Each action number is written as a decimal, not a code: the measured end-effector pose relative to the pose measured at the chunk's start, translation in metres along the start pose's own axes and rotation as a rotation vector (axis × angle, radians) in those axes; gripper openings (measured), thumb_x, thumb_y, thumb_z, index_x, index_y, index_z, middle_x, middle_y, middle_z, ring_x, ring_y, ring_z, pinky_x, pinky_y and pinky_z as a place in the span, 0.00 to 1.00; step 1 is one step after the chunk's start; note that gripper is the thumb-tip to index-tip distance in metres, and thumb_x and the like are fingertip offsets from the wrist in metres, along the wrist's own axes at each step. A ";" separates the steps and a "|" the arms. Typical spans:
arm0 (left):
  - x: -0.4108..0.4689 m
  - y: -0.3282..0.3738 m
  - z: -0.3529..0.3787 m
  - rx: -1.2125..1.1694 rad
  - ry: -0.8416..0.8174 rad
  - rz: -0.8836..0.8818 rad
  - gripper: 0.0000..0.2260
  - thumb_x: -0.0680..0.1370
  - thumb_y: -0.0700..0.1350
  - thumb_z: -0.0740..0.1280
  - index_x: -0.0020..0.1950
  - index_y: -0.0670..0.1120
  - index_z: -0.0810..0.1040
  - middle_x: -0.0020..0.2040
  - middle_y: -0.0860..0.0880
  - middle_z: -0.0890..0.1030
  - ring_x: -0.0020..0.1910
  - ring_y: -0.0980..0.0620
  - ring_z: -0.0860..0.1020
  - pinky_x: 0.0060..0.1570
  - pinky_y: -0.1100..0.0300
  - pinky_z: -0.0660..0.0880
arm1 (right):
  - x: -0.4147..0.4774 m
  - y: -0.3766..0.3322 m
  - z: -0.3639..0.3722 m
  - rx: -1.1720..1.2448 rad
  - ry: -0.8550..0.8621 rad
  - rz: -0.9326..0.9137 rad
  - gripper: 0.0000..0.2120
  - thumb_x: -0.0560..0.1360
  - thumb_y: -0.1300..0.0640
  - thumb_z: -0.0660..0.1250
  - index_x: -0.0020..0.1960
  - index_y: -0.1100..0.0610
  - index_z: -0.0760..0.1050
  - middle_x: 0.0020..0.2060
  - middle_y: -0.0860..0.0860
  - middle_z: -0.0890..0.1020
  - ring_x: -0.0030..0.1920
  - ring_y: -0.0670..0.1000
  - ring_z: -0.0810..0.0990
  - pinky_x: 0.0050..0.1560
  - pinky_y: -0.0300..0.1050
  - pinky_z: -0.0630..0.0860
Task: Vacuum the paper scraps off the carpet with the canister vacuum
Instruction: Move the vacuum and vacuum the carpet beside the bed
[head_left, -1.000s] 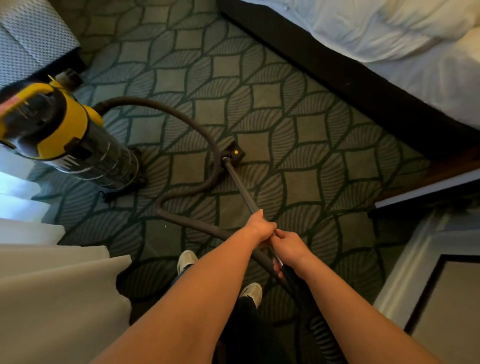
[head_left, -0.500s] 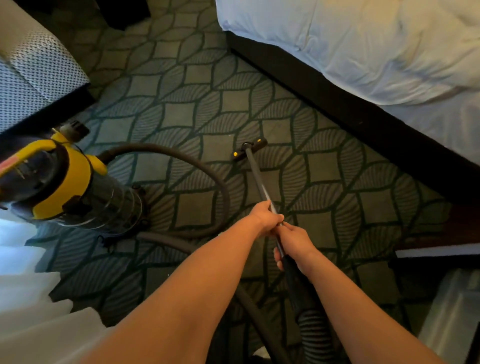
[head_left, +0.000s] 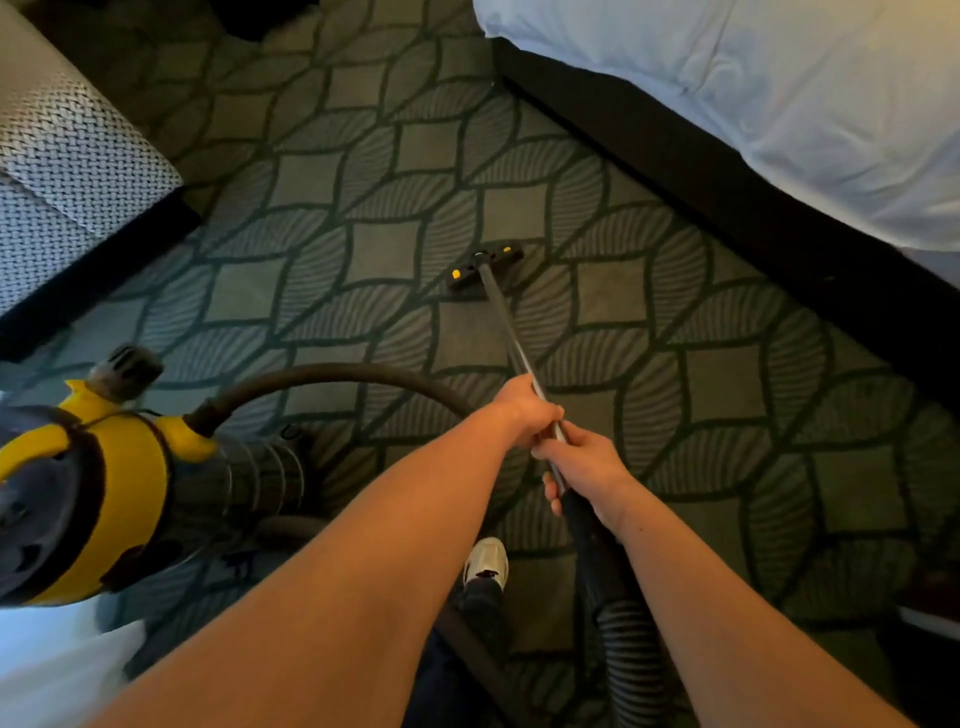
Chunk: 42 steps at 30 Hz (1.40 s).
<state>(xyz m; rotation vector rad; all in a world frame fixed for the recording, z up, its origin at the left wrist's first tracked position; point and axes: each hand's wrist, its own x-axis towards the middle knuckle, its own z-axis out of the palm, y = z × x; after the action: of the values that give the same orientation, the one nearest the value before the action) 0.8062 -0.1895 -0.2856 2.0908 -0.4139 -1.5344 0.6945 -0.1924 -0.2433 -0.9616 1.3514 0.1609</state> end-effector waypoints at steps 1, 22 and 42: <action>0.009 0.004 -0.004 -0.010 -0.001 -0.015 0.12 0.77 0.39 0.68 0.60 0.43 0.74 0.53 0.43 0.79 0.55 0.44 0.79 0.54 0.51 0.79 | 0.009 -0.007 0.001 0.000 0.001 0.004 0.07 0.78 0.60 0.66 0.55 0.54 0.77 0.23 0.55 0.74 0.21 0.50 0.72 0.21 0.40 0.70; -0.005 -0.004 0.046 0.067 -0.092 -0.158 0.13 0.79 0.40 0.66 0.62 0.38 0.73 0.58 0.38 0.79 0.54 0.43 0.80 0.55 0.48 0.79 | 0.005 0.030 -0.034 0.088 -0.071 0.184 0.09 0.80 0.58 0.63 0.60 0.53 0.75 0.30 0.54 0.73 0.26 0.48 0.72 0.22 0.38 0.70; -0.119 -0.086 0.163 0.094 -0.043 -0.126 0.13 0.79 0.44 0.65 0.61 0.40 0.74 0.58 0.40 0.78 0.57 0.42 0.78 0.56 0.50 0.77 | -0.088 0.164 -0.085 0.011 -0.076 0.223 0.07 0.81 0.57 0.62 0.59 0.54 0.74 0.31 0.55 0.74 0.28 0.50 0.72 0.24 0.39 0.71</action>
<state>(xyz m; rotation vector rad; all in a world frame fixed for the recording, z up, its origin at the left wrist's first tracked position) 0.6100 -0.0923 -0.2778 2.1953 -0.3833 -1.6640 0.5071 -0.1090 -0.2395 -0.7865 1.3856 0.3555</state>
